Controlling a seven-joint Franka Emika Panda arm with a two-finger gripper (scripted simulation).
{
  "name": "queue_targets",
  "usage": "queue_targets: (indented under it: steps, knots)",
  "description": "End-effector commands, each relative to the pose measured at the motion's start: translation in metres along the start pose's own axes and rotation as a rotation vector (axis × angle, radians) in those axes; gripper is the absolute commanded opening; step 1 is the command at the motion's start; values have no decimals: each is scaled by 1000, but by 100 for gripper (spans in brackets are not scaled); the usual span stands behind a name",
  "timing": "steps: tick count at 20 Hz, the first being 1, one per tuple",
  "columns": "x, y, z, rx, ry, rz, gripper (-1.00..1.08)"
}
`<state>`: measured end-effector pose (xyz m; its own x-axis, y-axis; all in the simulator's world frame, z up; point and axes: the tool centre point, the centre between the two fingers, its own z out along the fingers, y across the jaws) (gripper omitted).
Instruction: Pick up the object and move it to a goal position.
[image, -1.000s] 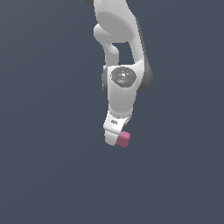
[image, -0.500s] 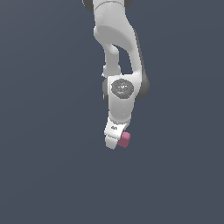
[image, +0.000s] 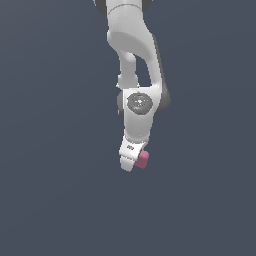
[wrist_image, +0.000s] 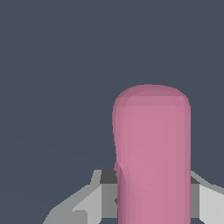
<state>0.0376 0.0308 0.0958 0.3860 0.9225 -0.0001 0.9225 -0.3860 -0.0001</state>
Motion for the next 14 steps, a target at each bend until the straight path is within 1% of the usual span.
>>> queue_targets:
  steps: [1, 8, 11, 14]
  knots:
    - [0, 0, 0, 0, 0, 0, -100]
    - [-1, 3, -4, -6, 3, -2, -100]
    - [-4, 10, -18, -23, 11, -8, -100]
    - [-9, 22, -41, -53, 24, -17, -100]
